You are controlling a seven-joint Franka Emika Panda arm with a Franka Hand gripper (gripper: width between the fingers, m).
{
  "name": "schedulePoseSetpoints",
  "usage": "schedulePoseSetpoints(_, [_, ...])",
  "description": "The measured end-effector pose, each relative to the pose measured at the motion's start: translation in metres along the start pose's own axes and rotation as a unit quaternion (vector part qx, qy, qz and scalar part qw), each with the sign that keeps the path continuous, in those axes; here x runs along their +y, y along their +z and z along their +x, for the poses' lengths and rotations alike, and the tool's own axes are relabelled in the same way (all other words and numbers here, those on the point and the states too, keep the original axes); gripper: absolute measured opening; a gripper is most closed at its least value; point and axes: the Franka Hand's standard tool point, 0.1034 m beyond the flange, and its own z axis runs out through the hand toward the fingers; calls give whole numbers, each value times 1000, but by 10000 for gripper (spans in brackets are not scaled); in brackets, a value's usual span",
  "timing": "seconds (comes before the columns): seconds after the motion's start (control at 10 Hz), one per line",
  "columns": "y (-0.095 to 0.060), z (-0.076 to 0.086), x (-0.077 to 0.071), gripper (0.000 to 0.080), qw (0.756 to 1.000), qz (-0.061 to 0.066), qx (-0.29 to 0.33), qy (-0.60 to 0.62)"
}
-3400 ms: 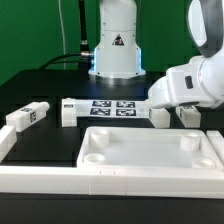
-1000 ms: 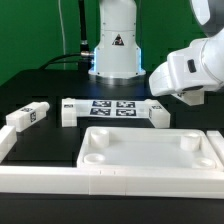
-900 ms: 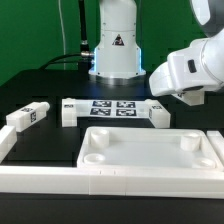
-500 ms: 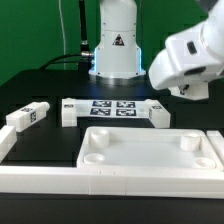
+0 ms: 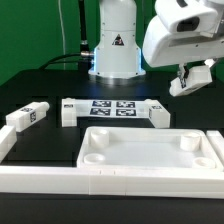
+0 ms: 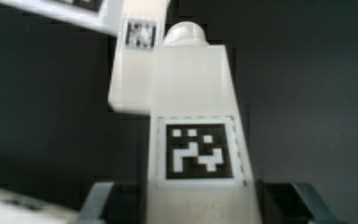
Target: Assemble desk
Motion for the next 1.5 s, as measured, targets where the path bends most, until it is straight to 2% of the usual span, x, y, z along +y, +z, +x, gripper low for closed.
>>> schedulePoseSetpoints(0.2, [-5,5,2,290,997,-9,74,0])
schedulePoseSetpoints(0.3, [-17,5,4,290,996,-10,93,-4])
schedulePoseSetpoints(0.4, [-36,9,8,290,994,3,112,1])
schedulePoseSetpoints(0.5, [-50,16,12,290,989,10,145,5])
schedulePoseSetpoints(0.6, [-60,24,15,290,982,7,188,8])
schedulePoseSetpoints(0.8, [-53,23,17,290,970,-2,244,12])
schedulePoseSetpoints(1.0, [-54,29,23,290,947,-16,320,12])
schedulePoseSetpoints(1.2, [-64,45,25,290,924,-24,381,15])
schedulePoseSetpoints(1.3, [-65,50,22,290,919,-24,394,14])
schedulePoseSetpoints(1.4, [-66,50,25,290,907,-33,420,9])
schedulePoseSetpoints(1.5, [-62,50,24,290,911,-31,411,8])
